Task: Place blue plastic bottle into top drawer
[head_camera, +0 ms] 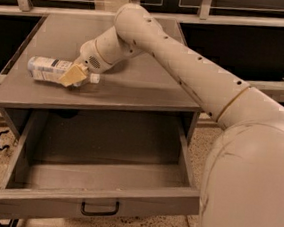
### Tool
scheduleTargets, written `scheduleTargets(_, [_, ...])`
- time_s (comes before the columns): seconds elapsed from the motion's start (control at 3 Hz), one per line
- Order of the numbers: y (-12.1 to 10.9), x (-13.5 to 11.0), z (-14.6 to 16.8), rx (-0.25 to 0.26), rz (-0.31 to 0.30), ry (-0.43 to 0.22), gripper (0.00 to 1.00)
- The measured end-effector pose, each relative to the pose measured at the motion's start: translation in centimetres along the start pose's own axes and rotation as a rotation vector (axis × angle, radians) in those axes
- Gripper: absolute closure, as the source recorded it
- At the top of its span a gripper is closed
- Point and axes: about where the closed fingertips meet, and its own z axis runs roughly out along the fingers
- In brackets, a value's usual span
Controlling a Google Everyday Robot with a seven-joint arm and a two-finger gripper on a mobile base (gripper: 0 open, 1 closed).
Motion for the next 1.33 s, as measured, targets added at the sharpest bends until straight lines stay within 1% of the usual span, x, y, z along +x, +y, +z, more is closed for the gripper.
scheduleTargets(0.33, [0.0,0.0,0.0,0.000,0.000,0.000,0.99])
scheduleTargets(0.67, [0.0,0.0,0.0,0.000,0.000,0.000,1.00])
scheduleTargets(1.0, [0.9,-1.1,-0.9,0.007,-0.036,-0.011,1.00])
scheduleTargets(1.33, [2.6,-2.5,-3.3,0.030,-0.090,-0.036,1.00])
